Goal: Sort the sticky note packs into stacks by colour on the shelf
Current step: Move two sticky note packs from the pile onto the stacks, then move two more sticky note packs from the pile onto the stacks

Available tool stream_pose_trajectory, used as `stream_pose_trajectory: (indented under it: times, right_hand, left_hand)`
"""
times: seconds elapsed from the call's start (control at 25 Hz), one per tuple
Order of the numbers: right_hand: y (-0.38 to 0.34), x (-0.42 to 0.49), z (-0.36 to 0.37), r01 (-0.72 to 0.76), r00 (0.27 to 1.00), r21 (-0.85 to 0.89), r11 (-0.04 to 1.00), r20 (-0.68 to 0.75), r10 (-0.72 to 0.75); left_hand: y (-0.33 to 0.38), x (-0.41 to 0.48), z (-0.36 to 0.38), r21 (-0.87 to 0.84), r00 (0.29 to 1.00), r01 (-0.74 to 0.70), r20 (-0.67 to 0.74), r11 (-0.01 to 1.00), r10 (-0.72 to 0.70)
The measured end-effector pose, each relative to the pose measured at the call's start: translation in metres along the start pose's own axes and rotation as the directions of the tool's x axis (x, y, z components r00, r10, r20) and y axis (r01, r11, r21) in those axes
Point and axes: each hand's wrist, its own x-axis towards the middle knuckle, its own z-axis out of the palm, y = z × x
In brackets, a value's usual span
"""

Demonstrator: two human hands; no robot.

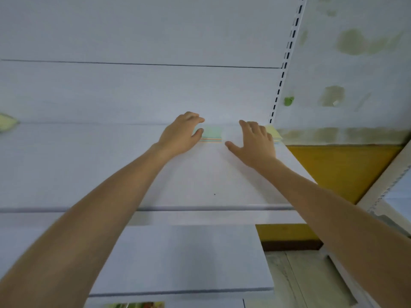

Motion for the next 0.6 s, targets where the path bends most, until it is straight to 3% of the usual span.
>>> stream_pose_trajectory:
  times: [0.36, 0.6]
  right_hand:
    - [-0.236, -0.027, 0.045, 0.332, 0.929, 0.142, 0.932, 0.124, -0.35]
    - [-0.38, -0.047, 0.083, 0.482, 0.84, 0.198, 0.854, 0.172, -0.514]
  left_hand:
    - [-0.174, -0.156, -0.133, 0.194, 0.949, 0.315, -0.048, 0.929, -0.312]
    - [-0.282, -0.234, -0.207, 0.189, 0.892, 0.451, -0.115, 0.872, -0.436]
